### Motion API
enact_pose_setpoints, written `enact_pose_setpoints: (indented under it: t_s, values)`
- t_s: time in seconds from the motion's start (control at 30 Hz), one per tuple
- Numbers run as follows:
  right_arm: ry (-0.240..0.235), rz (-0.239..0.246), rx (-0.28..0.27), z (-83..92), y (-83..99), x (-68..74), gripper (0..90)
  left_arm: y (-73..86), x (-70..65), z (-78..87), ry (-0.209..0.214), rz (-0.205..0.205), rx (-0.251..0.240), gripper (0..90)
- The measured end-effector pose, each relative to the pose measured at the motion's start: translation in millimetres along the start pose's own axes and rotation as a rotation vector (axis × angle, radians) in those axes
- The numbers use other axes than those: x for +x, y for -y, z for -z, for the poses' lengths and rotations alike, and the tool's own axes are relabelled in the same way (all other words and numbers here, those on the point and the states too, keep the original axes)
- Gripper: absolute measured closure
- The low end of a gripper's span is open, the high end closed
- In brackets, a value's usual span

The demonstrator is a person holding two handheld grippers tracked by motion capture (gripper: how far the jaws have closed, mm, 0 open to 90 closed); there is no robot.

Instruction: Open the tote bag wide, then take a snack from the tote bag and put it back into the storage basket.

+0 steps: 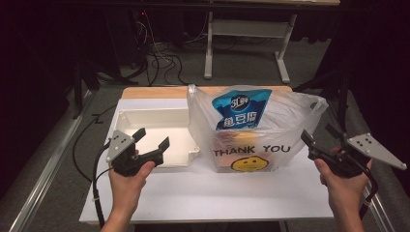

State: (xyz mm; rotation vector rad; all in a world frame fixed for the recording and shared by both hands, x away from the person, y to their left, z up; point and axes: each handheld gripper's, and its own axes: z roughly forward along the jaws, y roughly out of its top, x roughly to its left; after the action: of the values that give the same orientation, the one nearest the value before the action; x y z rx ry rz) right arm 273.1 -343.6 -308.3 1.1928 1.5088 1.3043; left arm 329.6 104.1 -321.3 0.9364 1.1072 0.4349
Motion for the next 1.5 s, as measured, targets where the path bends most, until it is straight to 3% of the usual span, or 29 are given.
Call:
enact_pose_setpoints:
  t_s: [0.03, 0.13, 0.27, 0.3, 0.4, 0.53, 0.57, 0.6, 0.63, 0.7, 0.77, 0.8, 0.83, 0.87, 0.93, 1.0, 1.07, 1.1, 1.17, 1.2, 1.27, 1.5]
  values:
    - [0.001, 0.006, 0.018, -7.1, -8.6, 1.1, 21.3, -1.3, -10.4, -10.0, 0.021, -0.014, 0.014, 17.2]
    - [0.002, 0.008, 0.031, -14.2, -15.0, 2.0, 21.9, -4.6, -20.1, -20.0, 0.045, 0.0, 0.029, 17.1]
    - [0.016, -0.004, -0.003, -27.3, -29.8, 3.8, 29.5, -13.5, -42.5, -43.8, 0.057, -0.034, -0.004, 18.5]
    - [0.021, -0.004, -0.002, -29.1, -32.1, 4.5, 29.4, -17.1, -50.8, -52.1, 0.083, -0.021, 0.007, 19.0]
    - [0.032, 0.004, -0.011, -35.3, -40.2, 7.2, 29.4, -18.3, -61.0, -66.5, 0.096, -0.007, 0.008, 21.3]
    - [0.044, 0.014, 0.01, -45.4, -45.7, 6.4, 34.2, -12.9, -65.6, -80.5, 0.11, 0.018, 0.044, 29.4]
    - [0.038, 0.011, 0.035, -52.8, -44.3, 4.5, 43.9, -8.2, -66.1, -85.3, 0.098, -0.001, 0.046, 37.2]
    - [0.038, 0.011, 0.035, -52.8, -44.3, 4.5, 43.9, -8.2, -66.1, -85.3, 0.098, -0.001, 0.046, 43.1]
    - [0.045, 0.02, 0.08, -59.1, -39.3, 3.5, 57.6, -2.4, -63.1, -90.8, 0.096, 0.022, 0.074, 52.8]
    - [0.028, 0.015, 0.098, -62.4, -34.3, 1.0, 70.0, 1.6, -57.5, -94.3, 0.123, 0.085, 0.132, 67.9]
    - [0.009, 0.007, 0.11, -63.7, -28.8, -2.2, 78.6, 7.3, -51.0, -97.6, 0.098, 0.099, 0.148, 76.9]
    - [0.009, 0.007, 0.11, -63.7, -28.8, -2.2, 78.6, 7.3, -51.0, -97.6, 0.098, 0.099, 0.148, 79.8]
    - [-0.011, 0.006, 0.115, -63.5, -24.2, -4.1, 86.6, 15.1, -45.1, -100.6, 0.083, 0.099, 0.184, 83.9]
    - [-0.007, 0.009, 0.124, -63.7, -21.9, -4.7, 88.5, 20.1, -42.2, -102.3, 0.069, 0.097, 0.202, 86.3]
    - [0.003, 0.016, 0.157, -65.6, -16.3, -6.1, 89.5, 25.4, -38.8, -103.9, 0.056, 0.097, 0.225, 88.6]
    - [0.006, 0.02, 0.186, -68.9, -8.8, -8.9, 89.8, 42.7, -25.4, -107.2, 0.018, 0.107, 0.292, 89.7]
    - [0.008, 0.022, 0.206, -70.5, -4.7, -10.0, 89.8, 48.7, -20.9, -108.2, 0.003, 0.115, 0.31, 90.0]
    - [0.011, 0.031, 0.235, -73.5, 4.5, -11.7, 89.8, 61.2, -12.1, -109.5, -0.027, 0.114, 0.344, 90.0]
    - [0.013, 0.034, 0.262, -76.8, 14.4, -13.7, 89.8, 73.8, -4.5, -110.3, -0.047, 0.133, 0.387, 90.0]
    - [0.013, 0.034, 0.262, -76.8, 14.4, -13.7, 89.8, 73.8, -4.5, -110.3, -0.047, 0.133, 0.387, 90.0]
    - [0.017, 0.043, 0.292, -81.5, 29.4, -16.1, 89.7, 95.9, 0.7, -109.3, -0.07, 0.109, 0.45, 90.0]
    - [0.012, 0.033, 0.364, -90.0, 61.1, -23.1, 89.6, 130.7, 1.5, -100.1, -0.091, 0.096, 0.499, 90.0]
